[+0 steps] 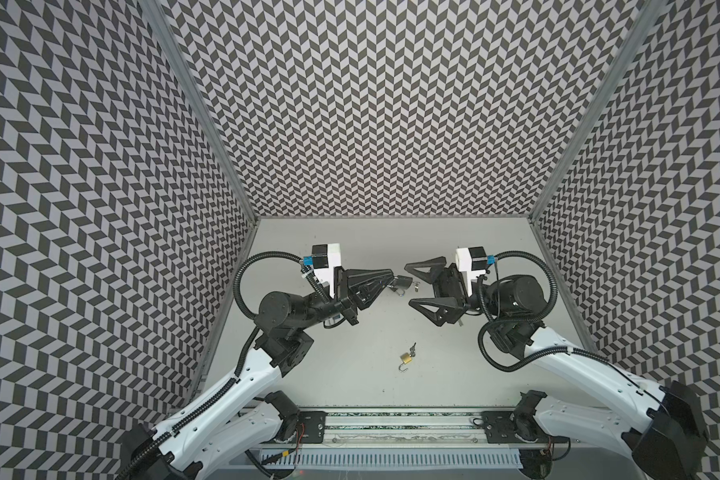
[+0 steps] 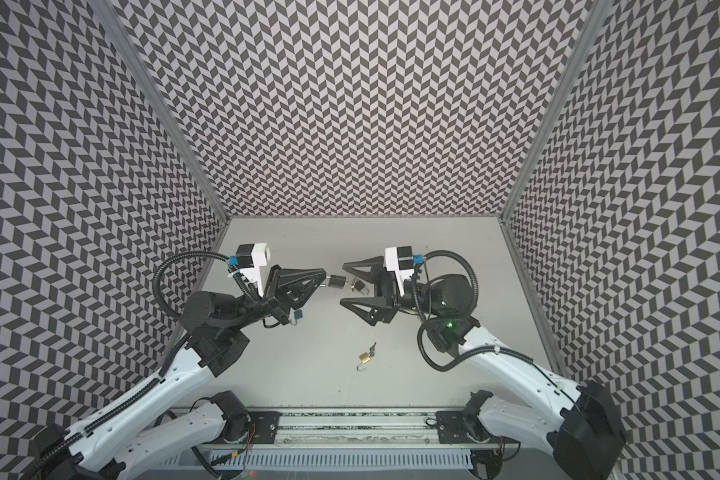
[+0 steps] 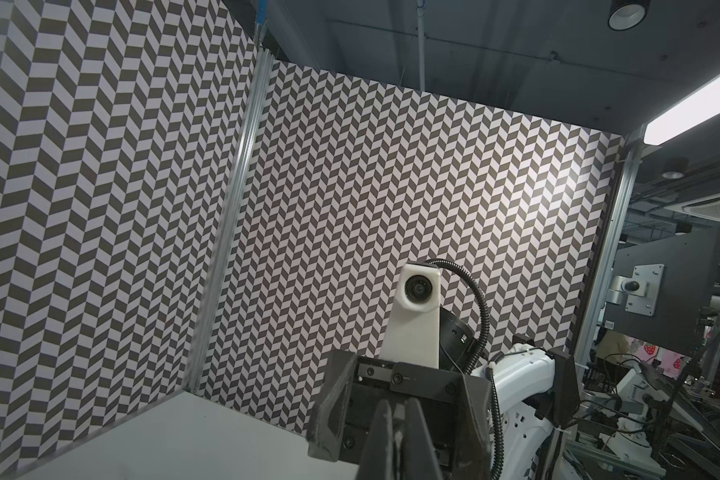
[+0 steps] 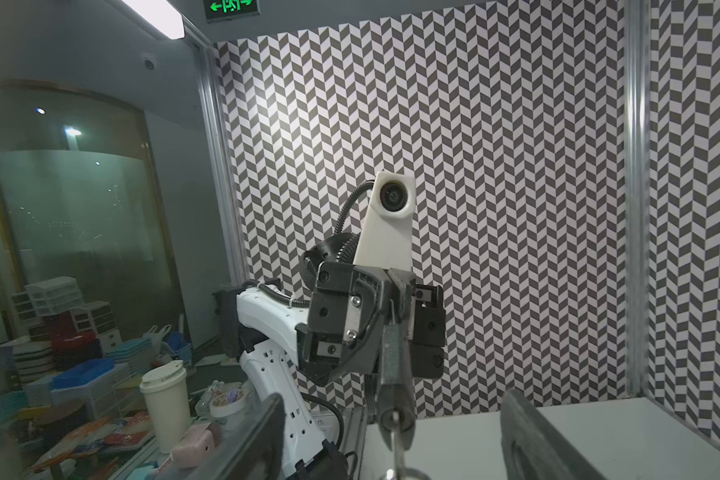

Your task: Lock with the key

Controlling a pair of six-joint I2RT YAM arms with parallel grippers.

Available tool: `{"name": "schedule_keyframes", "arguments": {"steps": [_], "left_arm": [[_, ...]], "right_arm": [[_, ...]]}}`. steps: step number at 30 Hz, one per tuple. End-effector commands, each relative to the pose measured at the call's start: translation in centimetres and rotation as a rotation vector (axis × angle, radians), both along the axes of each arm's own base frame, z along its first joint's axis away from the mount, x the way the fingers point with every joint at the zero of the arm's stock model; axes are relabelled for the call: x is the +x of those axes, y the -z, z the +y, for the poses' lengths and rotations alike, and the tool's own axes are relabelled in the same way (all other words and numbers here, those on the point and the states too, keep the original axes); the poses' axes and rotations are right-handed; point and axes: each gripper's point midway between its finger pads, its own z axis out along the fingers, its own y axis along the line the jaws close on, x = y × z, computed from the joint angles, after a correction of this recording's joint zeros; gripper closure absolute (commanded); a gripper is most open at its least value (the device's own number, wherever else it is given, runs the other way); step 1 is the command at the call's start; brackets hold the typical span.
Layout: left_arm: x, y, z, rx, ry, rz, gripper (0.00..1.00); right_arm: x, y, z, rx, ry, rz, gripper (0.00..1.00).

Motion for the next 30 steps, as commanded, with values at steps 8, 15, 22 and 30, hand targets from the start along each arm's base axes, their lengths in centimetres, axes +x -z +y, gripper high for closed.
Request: {"name": "schedule_keyframes", "arguments": {"steps": [8, 15, 22, 30], "left_arm": [[-0.9, -1.4, 0.1, -0.040, 0.028, -0.040, 1.00], [-1.0, -1.4, -0.1, -0.032, 0.030, -0.042, 1.00], [-0.9, -1.3, -0.3, -0.027, 0.039, -0.043, 1.00], [-0.9, -1.3, -0.3, -0.024, 0.039, -0.045, 1.00]], "right_arm": [[-0.8, -0.6, 0.9, 0.012, -0.060, 0.010, 0.48], [-0.7, -1.0, 0.6, 0.027, -0.046, 0.018, 0.52], [-0.7, -1.4, 0.3, 0.043, -0.029, 0.025, 0.48], [-0.7, -1.5, 0.2, 0.048, -0.029, 0.035, 0.58]]}}
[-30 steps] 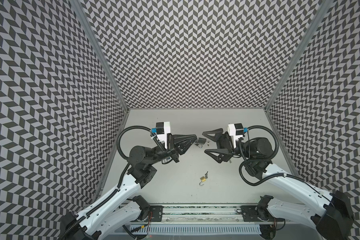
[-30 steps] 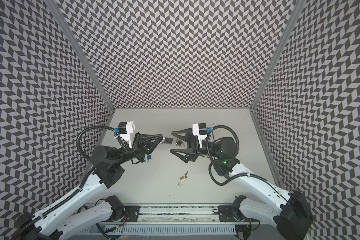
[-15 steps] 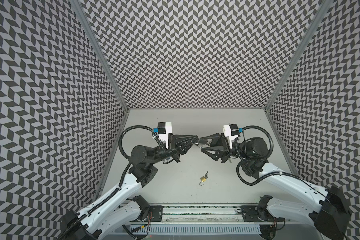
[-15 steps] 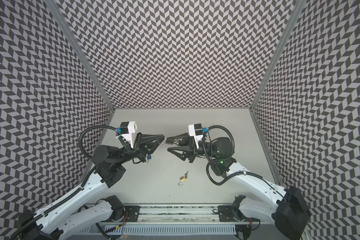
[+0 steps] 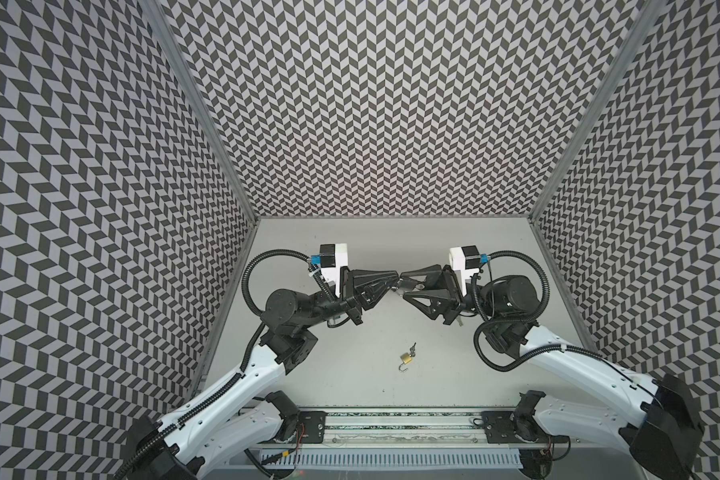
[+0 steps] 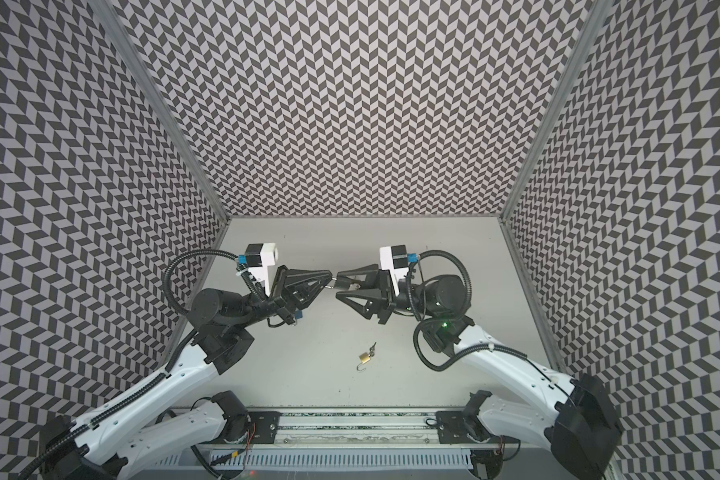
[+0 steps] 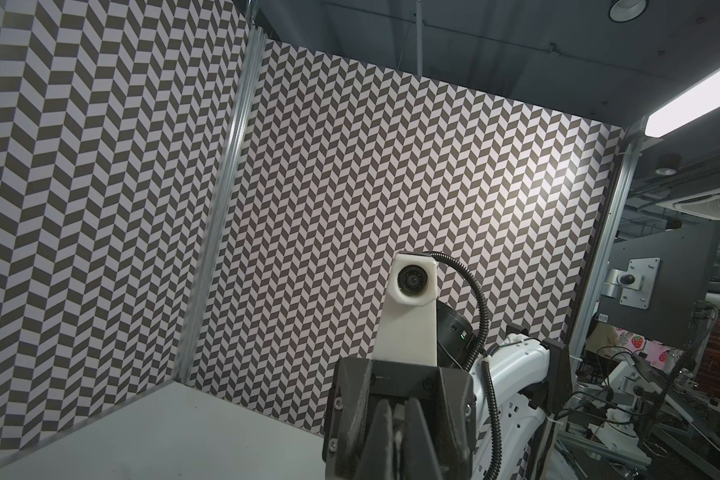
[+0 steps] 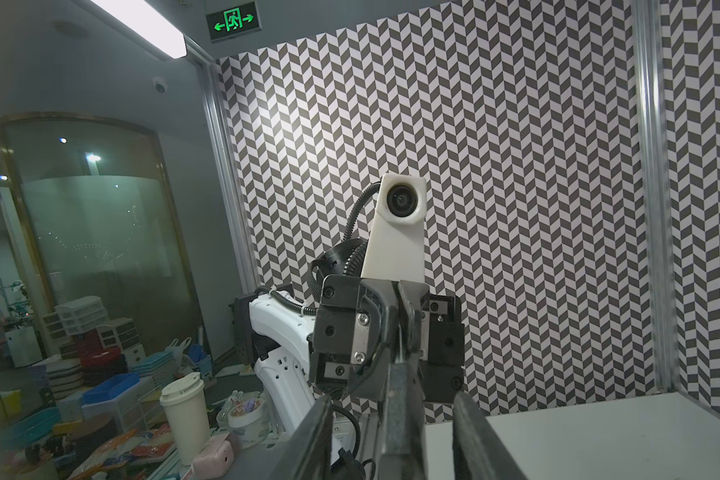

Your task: Lock with the key

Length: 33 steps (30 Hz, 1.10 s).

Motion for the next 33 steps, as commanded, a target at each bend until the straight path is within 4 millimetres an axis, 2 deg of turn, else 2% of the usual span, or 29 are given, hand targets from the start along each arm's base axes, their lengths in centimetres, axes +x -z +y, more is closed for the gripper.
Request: {"name": "schedule_keyframes", "arguments": {"steps": [1, 6, 7, 9, 11, 12, 14, 16, 21, 27, 30, 32, 33], "left_arm": [[-1.1, -2.1, 0.6, -0.045, 0.014, -0.059, 1.00], [-0.9, -2.0, 0.7, -0.044, -0.001, -0.058, 1.00], [-0.9, -2.0, 0.7, -0.042, -0.007, -0.059, 1.00], [-0.9, -2.0, 0.7, -0.035, -0.015, -0.060, 1.00], [-0.6, -1.9, 0.6, -0.007, -0.035, -0.064, 0.98], [-0.5, -1.8, 0.6, 0.008, -0.045, -0.067, 0.88], [-0.2, -1.9, 0.9, 0.032, -0.084, -0.072, 0.56], [0.1, -1.7, 1.2, 0.058, -0.118, -0.072, 0.41], [0.0, -1.5, 1.3, 0.115, -0.127, -0.096, 0.30], [-0.7, -0.9, 0.2, 0.168, -0.051, -0.127, 0.21], [-1.0, -0.6, -0.4, 0.182, -0.003, -0.135, 0.11], [-1.1, -0.5, -0.7, 0.188, 0.020, -0.136, 0.12], [-1.1, -0.4, -0.9, 0.190, 0.028, -0.136, 0.17]], "right_arm": [[-0.9, -2.0, -0.7, 0.051, -0.007, -0.030, 0.61], [-1.0, -1.9, -0.8, 0.051, -0.007, -0.025, 0.75], [-0.9, -1.9, -0.8, 0.050, -0.005, -0.020, 0.81], [-0.8, -2.0, -0.9, 0.047, -0.002, -0.007, 1.00], [-0.8, -2.1, -1.0, 0.033, 0.001, 0.002, 1.00], [-0.8, -2.2, -1.0, 0.022, 0.001, 0.004, 1.00], [-0.6, -2.2, -1.1, -0.016, 0.000, 0.005, 1.00], [-0.3, -2.2, -1.4, -0.061, 0.000, 0.003, 1.00], [0.0, -1.8, -2.1, -0.179, -0.011, -0.012, 1.00], [-1.1, -2.1, -2.5, -0.227, -0.053, -0.054, 1.00], [-1.2, -2.2, -2.5, -0.230, -0.059, -0.064, 1.00], [-1.3, -2.1, -2.5, -0.231, -0.064, -0.063, 1.00], [-1.3, -2.1, -2.5, -0.231, -0.066, -0.065, 1.00]]}}
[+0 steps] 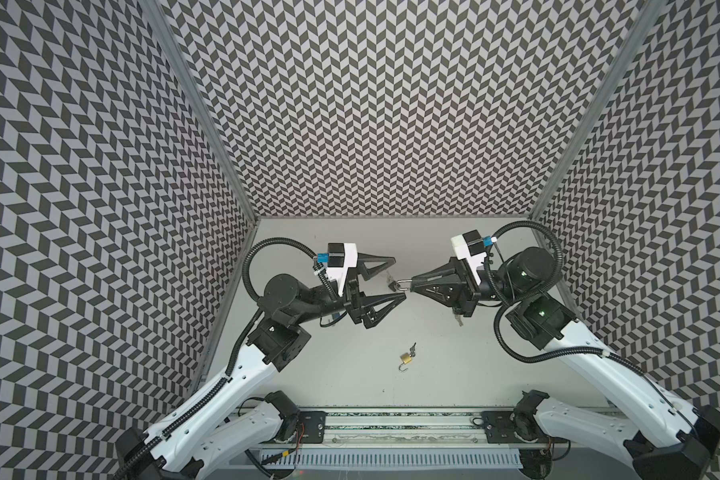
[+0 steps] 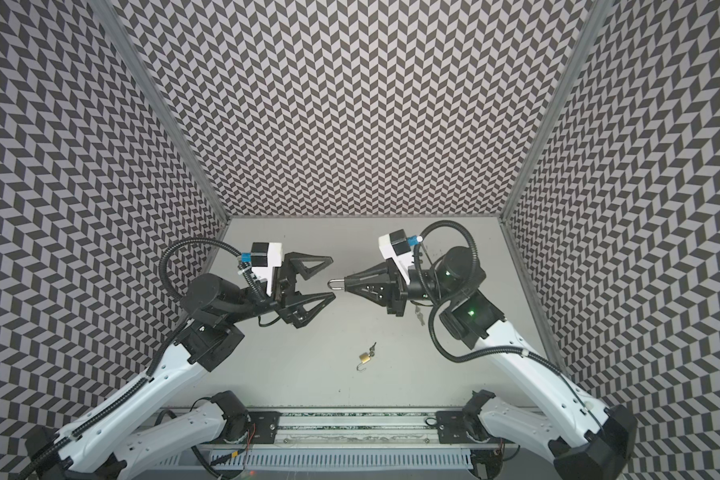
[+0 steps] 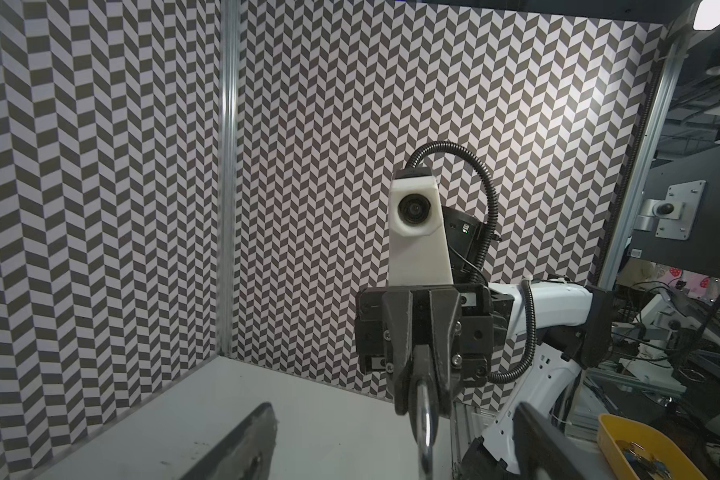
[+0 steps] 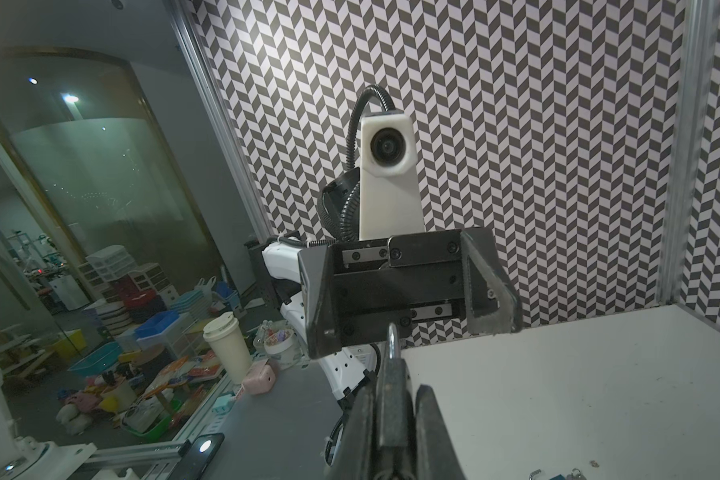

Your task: Lock with the key

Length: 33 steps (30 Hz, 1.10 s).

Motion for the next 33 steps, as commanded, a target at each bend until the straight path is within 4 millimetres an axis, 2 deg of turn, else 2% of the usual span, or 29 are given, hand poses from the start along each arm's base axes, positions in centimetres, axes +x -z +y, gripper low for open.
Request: {"name": "schedule_keyframes", "arguments": {"steps": [1, 4, 8, 14, 19, 25, 30, 33], "left_arm": [[-1.1, -1.0, -0.1, 0.005, 0.054, -0.042, 0.22], [-1.1, -0.9, -0.1, 0.003, 0.054, -0.044, 0.35], [-1.1, -0.8, -0.1, 0.005, 0.054, -0.042, 0.46], [-1.1, -0.7, -0.2, 0.008, 0.062, -0.042, 0.54], [-1.2, -1.0, -0.2, 0.003, 0.062, -0.051, 0.68], [-1.5, -1.4, -0.1, -0.005, 0.069, -0.066, 0.71], [-1.6, -1.4, -0.1, -0.006, 0.075, -0.068, 0.85], [-1.6, -1.6, 0.0, -0.011, 0.070, -0.069, 1.00]], "right_arm": [[-1.1, -1.4, -0.5, 0.022, -0.028, -0.067, 1.00], [-1.1, -1.5, -0.6, 0.027, -0.018, -0.073, 1.00], [-1.1, -2.0, -0.9, 0.042, 0.007, -0.089, 1.00], [-0.9, -2.4, -1.1, 0.061, 0.029, -0.094, 1.00], [-0.7, -2.1, -0.8, 0.049, 0.021, -0.083, 1.00], [-0.4, -1.9, -0.6, 0.040, 0.028, -0.073, 1.00], [-0.3, -1.9, -0.6, 0.038, 0.029, -0.072, 1.00], [-0.2, -1.9, -0.6, 0.038, 0.035, -0.071, 1.00]]}}
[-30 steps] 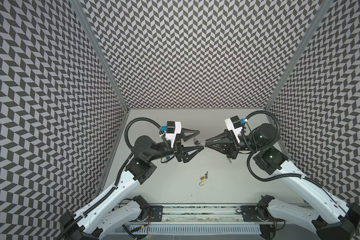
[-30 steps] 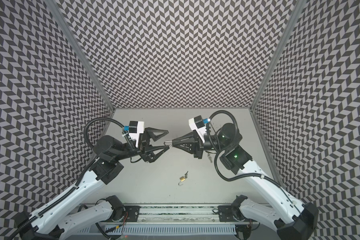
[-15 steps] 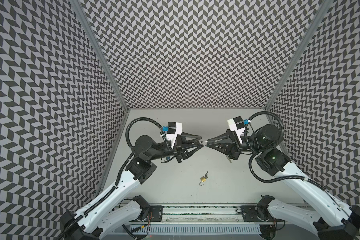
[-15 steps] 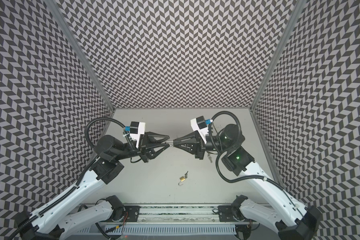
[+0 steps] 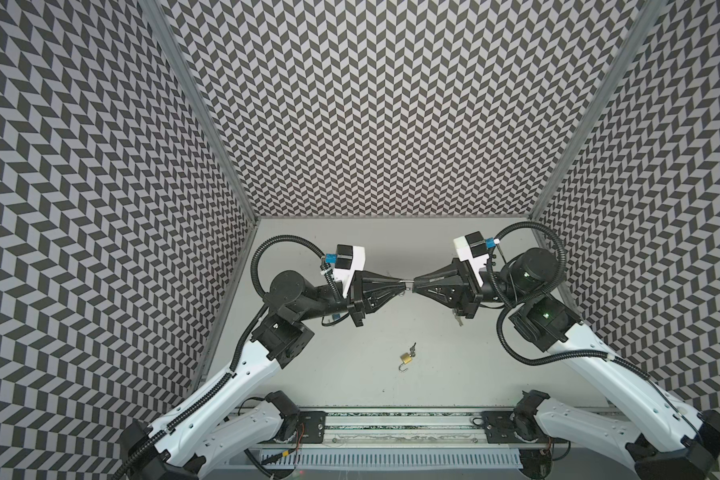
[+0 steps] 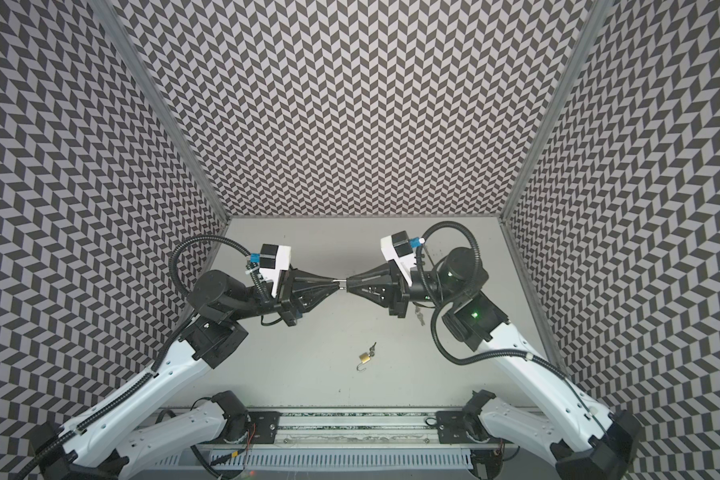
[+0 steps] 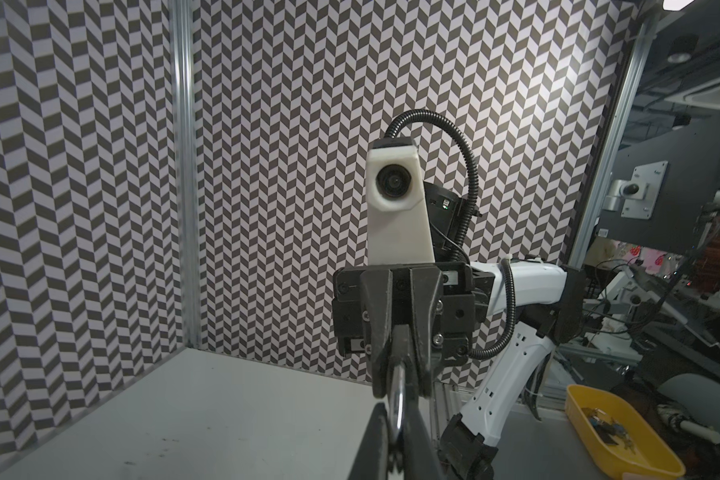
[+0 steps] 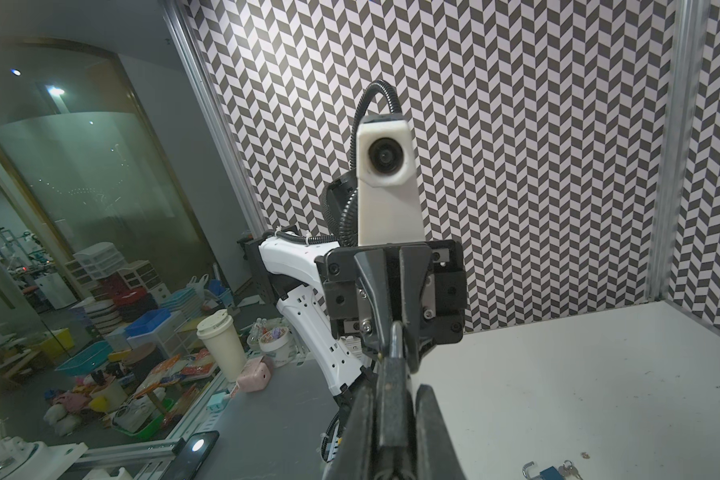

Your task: Lock with the key

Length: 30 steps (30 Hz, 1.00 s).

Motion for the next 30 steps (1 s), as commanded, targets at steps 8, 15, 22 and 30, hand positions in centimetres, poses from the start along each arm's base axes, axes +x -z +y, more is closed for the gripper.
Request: {"name": "schedule_keyframes", "arguments": {"steps": [8, 15, 22, 30], "left_arm": [[-0.6, -2.8, 1.3, -0.077, -0.037, -0.049, 1.00], [-0.5, -2.7, 1.3, -0.074, -0.040, -0.048, 1.00], [-0.6, -2.7, 1.4, -0.073, -0.037, -0.053, 1.00], [-0.7, -2.9, 1.8, -0.080, -0.047, -0.057, 1.00]], "right_arm": [[0.1, -2.2, -1.1, 0.076, 0.083, -0.089, 0.46], [1.0, -2.7, -2.5, 0.118, 0.207, -0.088, 0.47], [1.0, -2.9, -3.0, 0.119, 0.225, -0.096, 0.58], [1.1, -2.4, -3.2, 0.103, 0.233, -0.088, 0.63]]}}
